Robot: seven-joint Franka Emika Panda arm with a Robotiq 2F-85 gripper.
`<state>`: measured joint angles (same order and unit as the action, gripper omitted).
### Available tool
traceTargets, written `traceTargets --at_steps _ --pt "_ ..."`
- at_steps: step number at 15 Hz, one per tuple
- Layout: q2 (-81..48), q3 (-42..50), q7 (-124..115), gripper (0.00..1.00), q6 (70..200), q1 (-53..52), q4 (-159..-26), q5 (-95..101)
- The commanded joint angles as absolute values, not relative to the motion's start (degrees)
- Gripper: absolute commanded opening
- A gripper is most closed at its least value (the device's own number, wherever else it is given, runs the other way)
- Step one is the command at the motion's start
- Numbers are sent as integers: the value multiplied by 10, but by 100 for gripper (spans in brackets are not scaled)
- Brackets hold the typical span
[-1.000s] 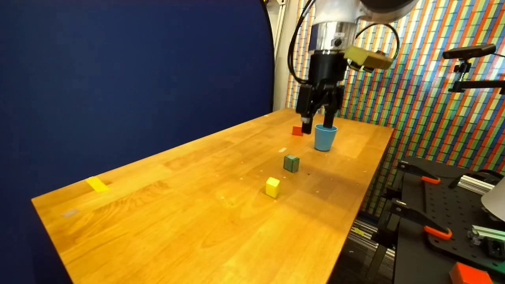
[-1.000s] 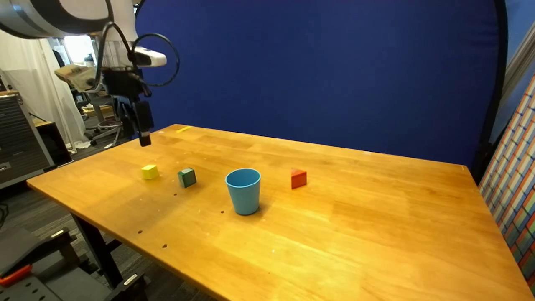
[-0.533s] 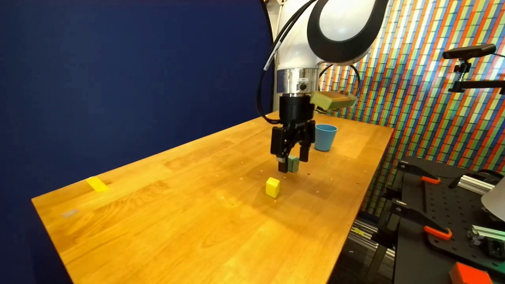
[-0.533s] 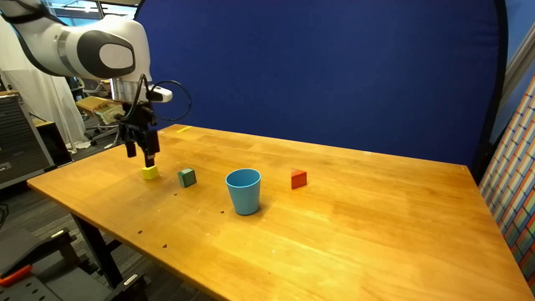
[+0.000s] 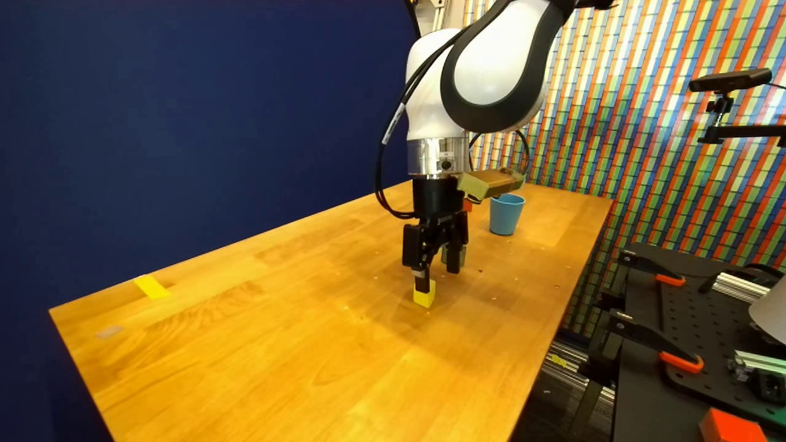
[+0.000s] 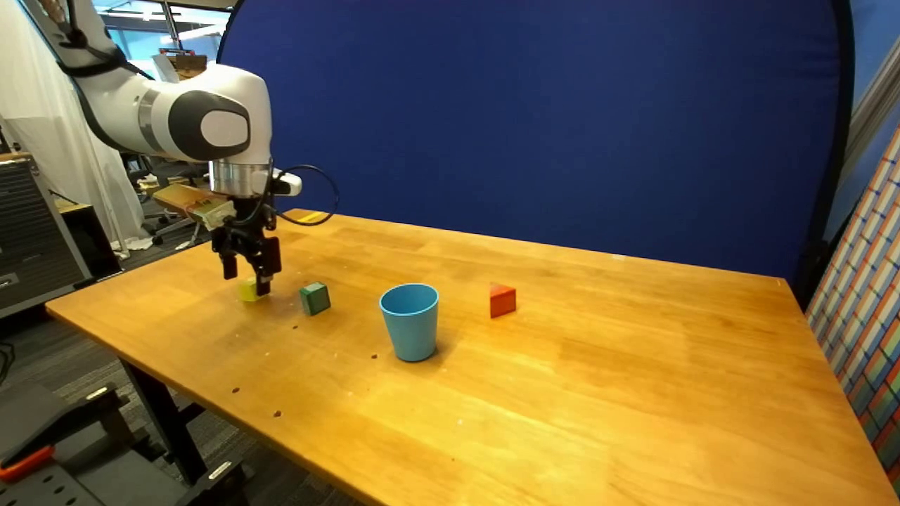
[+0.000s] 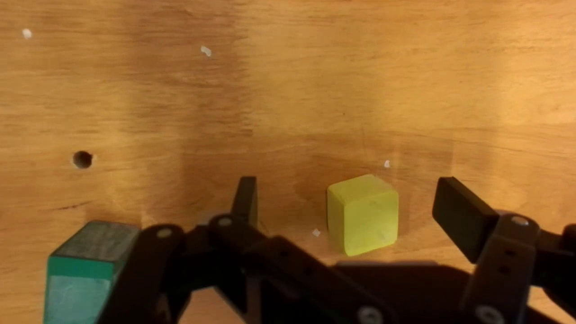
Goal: Pick up the yellow cube from the table and put it in the light blue cup.
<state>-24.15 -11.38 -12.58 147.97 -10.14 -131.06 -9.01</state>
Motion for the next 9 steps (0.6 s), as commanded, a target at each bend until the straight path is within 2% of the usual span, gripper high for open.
traceTargets --at_steps 1,2,3,4,5,9 --pt "-283 -113 -95 100 1470 -103 -1268 -93" --pt "-291 -109 -94 100 1469 -106 -1261 -88" --pt "-298 -104 -98 75 1470 -111 -1256 -80" --pt "-303 -102 -99 74 1471 -113 -1250 -77" --pt "-309 -97 -102 68 1472 -117 -1246 -69" --pt "-297 -85 -113 36 1468 -122 -1247 -55"
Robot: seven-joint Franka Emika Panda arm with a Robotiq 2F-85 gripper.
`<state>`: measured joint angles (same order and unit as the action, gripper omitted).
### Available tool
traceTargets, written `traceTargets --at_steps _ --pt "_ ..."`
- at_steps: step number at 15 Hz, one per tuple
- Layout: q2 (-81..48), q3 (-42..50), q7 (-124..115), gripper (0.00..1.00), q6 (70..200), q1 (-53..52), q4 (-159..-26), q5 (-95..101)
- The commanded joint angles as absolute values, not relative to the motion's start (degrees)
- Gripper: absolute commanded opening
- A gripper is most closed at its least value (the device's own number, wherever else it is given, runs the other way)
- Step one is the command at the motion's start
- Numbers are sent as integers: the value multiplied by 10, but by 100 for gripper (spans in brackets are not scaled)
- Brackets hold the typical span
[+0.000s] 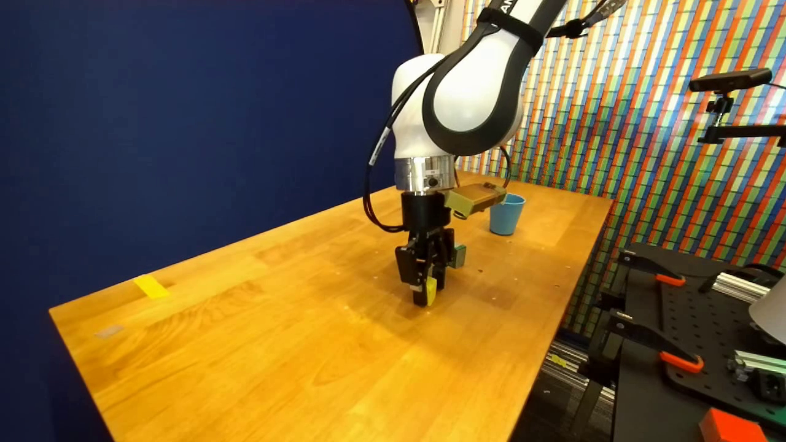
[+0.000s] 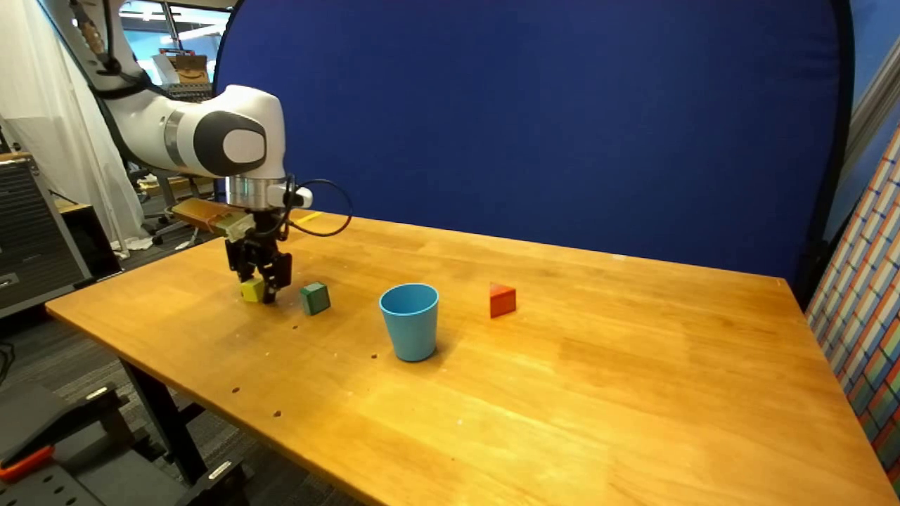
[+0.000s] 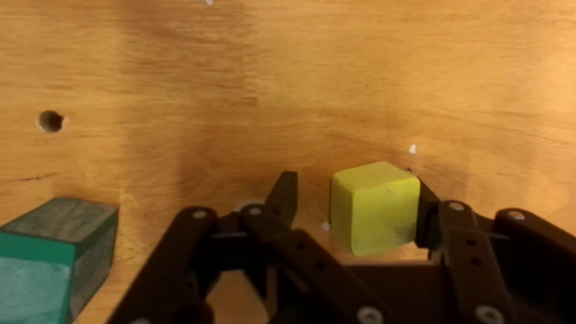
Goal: Pick up the yellow cube from the table and put it in the light blue cup.
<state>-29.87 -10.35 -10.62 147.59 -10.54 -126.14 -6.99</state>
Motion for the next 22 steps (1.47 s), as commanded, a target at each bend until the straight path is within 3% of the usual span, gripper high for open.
traceTargets --at_steps 1,3,9,14,22 --pt "-283 -77 -122 27 1465 -125 -1252 -48" --pt "-243 -54 -147 13 1460 -132 -1271 -30" --pt "-81 42 -303 14 1423 -146 -1335 103" --pt "21 41 -421 13 1348 -88 -1377 178" --pt "41 31 -479 13 1358 -1 -1418 226"
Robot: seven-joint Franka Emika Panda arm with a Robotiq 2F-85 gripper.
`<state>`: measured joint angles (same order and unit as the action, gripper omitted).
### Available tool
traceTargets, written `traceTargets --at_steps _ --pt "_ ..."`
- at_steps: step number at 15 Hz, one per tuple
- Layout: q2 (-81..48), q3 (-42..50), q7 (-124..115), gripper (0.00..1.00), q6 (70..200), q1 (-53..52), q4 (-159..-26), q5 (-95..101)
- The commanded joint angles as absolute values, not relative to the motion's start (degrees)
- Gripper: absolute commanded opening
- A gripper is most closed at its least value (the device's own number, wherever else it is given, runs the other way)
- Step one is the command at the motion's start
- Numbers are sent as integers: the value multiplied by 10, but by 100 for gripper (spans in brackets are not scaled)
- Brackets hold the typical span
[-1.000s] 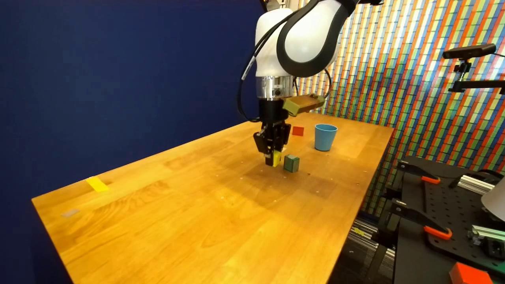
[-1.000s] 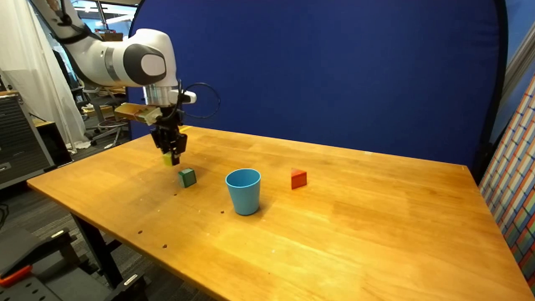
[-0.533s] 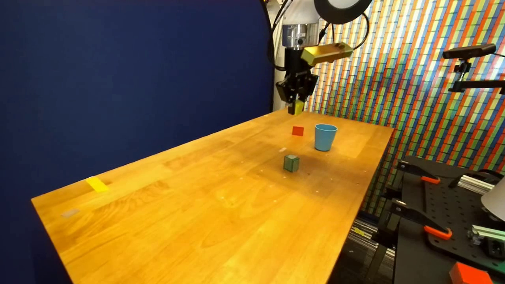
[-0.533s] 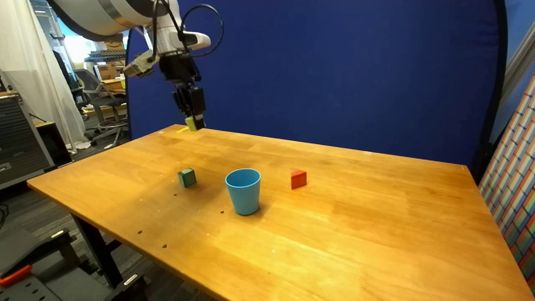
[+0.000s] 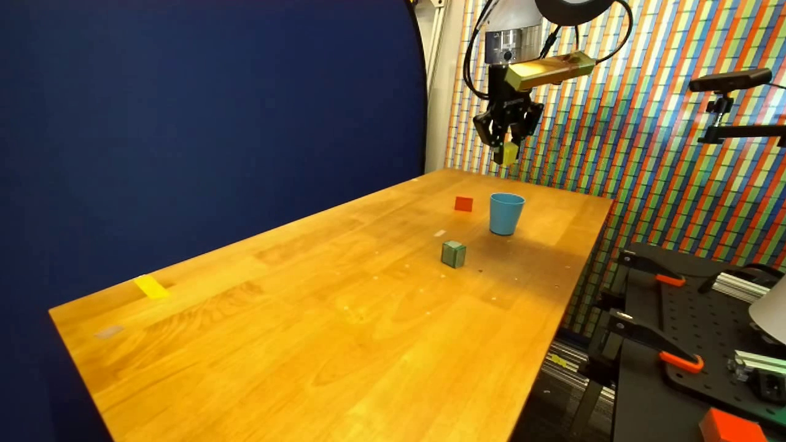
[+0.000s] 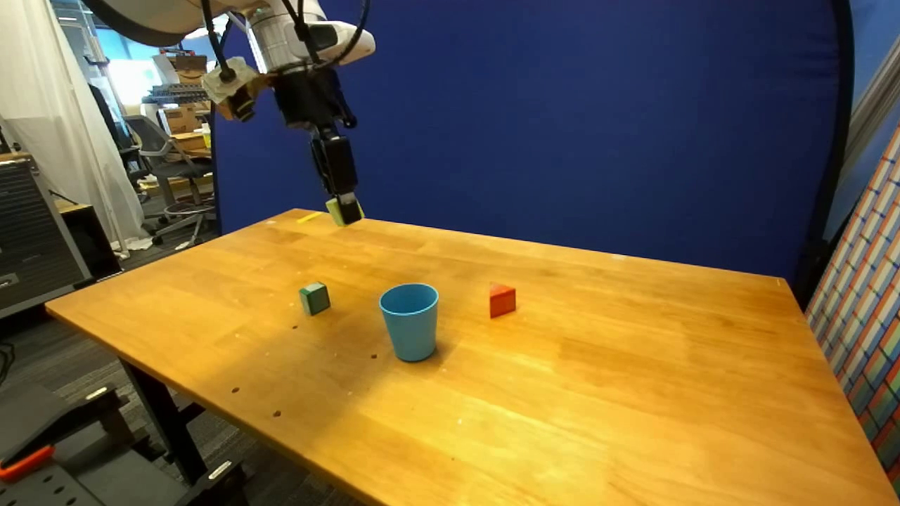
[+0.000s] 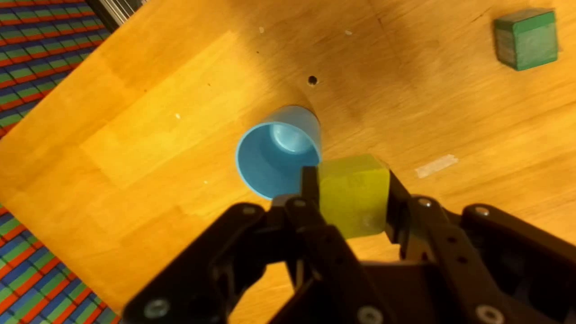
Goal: Pick up the yellow cube from the table and put it in the light blue cup.
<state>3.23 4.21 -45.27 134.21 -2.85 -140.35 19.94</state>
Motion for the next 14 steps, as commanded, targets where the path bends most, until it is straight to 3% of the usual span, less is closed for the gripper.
traceTargets --at_steps 1,14 --pt "32 31 -482 13 1361 4 -1415 231" --pt "-30 58 -481 14 1411 39 -1407 239"
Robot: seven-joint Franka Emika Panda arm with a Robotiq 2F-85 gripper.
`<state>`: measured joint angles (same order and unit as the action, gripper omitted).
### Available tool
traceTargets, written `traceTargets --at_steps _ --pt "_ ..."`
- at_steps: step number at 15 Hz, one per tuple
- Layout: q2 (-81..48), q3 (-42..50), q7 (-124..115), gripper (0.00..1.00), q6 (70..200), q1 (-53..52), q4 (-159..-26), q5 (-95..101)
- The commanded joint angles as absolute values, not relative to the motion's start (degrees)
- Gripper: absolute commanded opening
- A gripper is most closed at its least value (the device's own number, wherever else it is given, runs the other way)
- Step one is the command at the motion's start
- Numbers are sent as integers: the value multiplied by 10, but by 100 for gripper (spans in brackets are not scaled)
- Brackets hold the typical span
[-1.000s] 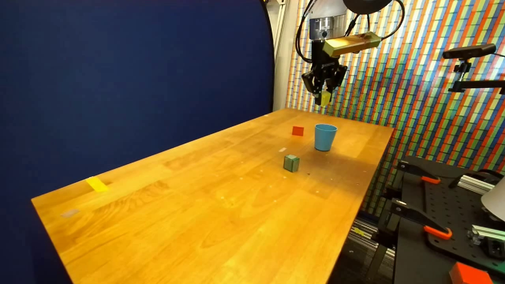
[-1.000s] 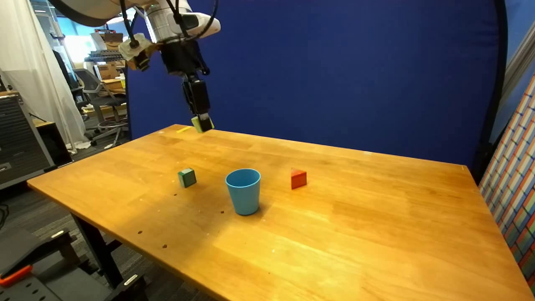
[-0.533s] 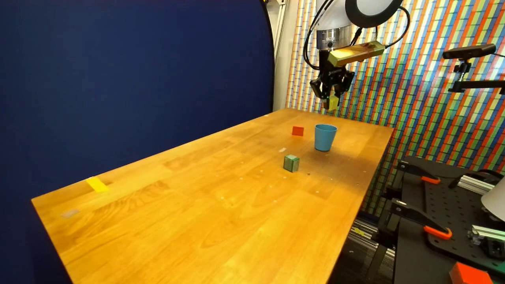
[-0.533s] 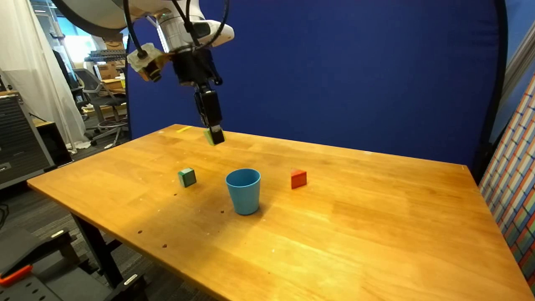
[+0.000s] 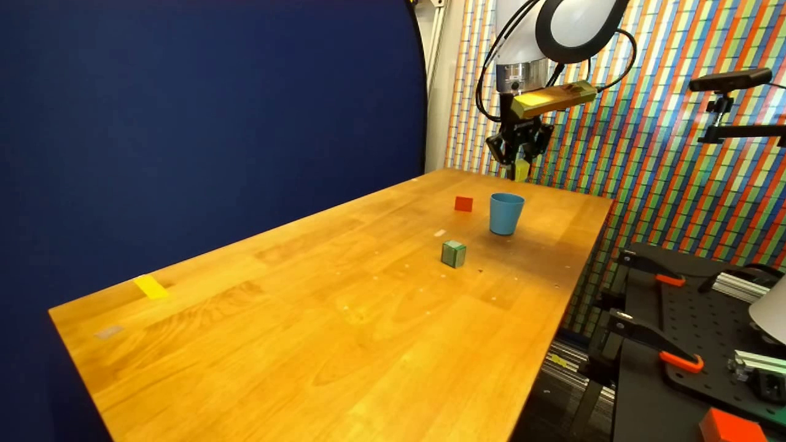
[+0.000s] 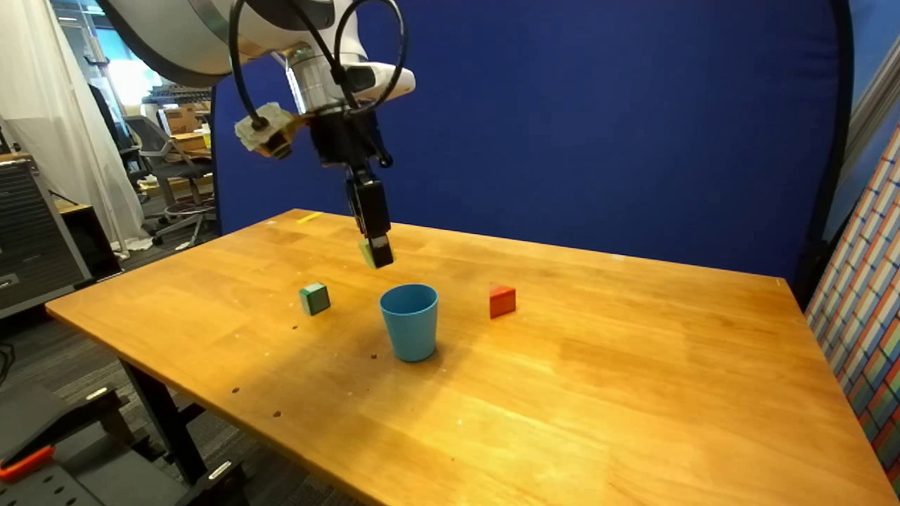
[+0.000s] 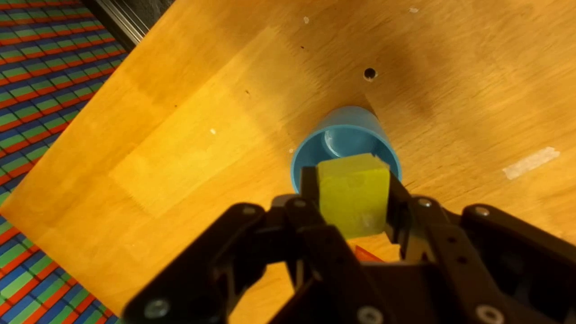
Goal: Pick up the yellow cube from the table and put it in the light blue cup.
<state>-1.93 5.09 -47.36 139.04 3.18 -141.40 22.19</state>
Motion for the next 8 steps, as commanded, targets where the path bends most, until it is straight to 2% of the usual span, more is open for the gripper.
traceTargets --at_steps 1,4,5,6,8 --pt "-36 60 -478 14 1416 40 -1404 236" --pt "-57 65 -475 15 1430 39 -1392 230" --pt "-63 66 -478 60 1431 37 -1387 232" --pt "-69 68 -481 61 1433 36 -1383 234" --pt "-76 70 -472 75 1442 34 -1381 223"
